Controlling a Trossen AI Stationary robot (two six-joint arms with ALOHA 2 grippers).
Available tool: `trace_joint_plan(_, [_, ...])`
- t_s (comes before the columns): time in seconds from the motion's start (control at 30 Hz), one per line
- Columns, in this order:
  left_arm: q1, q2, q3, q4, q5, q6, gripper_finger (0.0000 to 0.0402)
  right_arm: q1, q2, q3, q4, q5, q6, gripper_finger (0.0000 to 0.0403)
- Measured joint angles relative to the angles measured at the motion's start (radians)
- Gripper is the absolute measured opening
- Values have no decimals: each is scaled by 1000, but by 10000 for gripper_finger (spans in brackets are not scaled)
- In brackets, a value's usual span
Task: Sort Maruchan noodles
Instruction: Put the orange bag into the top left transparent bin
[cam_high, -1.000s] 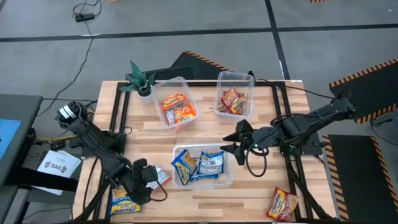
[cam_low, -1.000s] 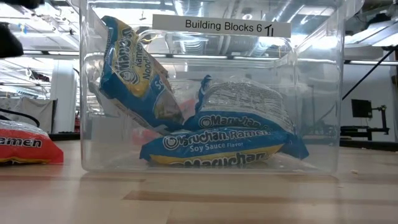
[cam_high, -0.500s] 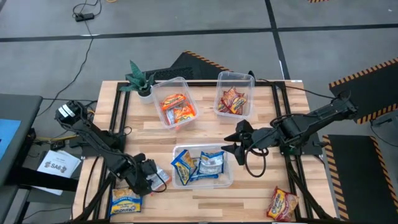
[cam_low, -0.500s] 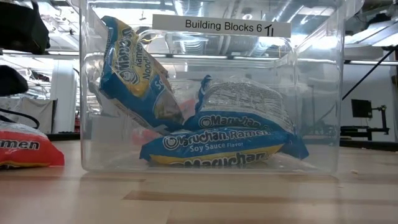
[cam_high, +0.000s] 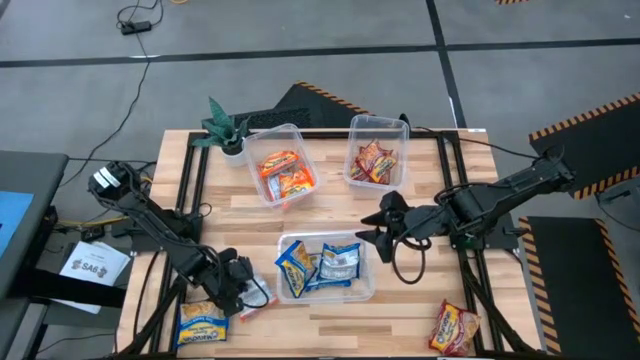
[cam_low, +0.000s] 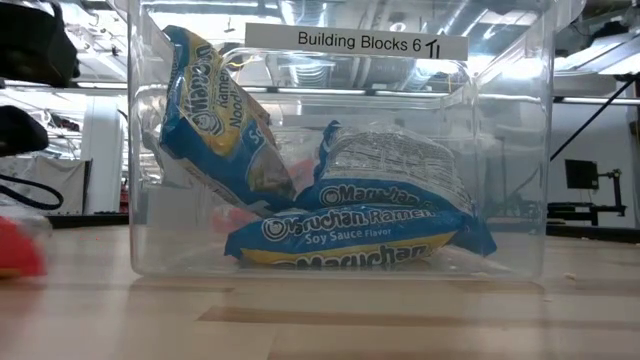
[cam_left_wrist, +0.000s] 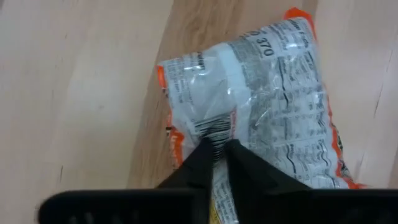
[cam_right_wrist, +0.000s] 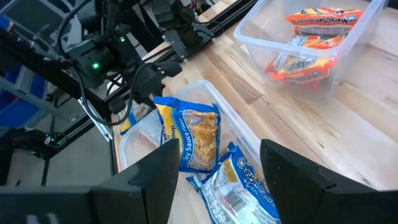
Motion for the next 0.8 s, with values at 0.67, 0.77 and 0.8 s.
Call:
trace_joint_plan(0.67, [0, -361, -1, -201, 47, 41, 0, 0, 0, 0, -2, 18, 66, 244])
trace_joint_plan(0.77, [0, -376, 0, -208, 43, 40, 0, 0, 0, 0, -1, 18, 67, 244])
trace_joint_plan(0.8, [0, -376, 0, -211, 39, 40, 0, 0, 0, 0, -2, 18, 67, 244])
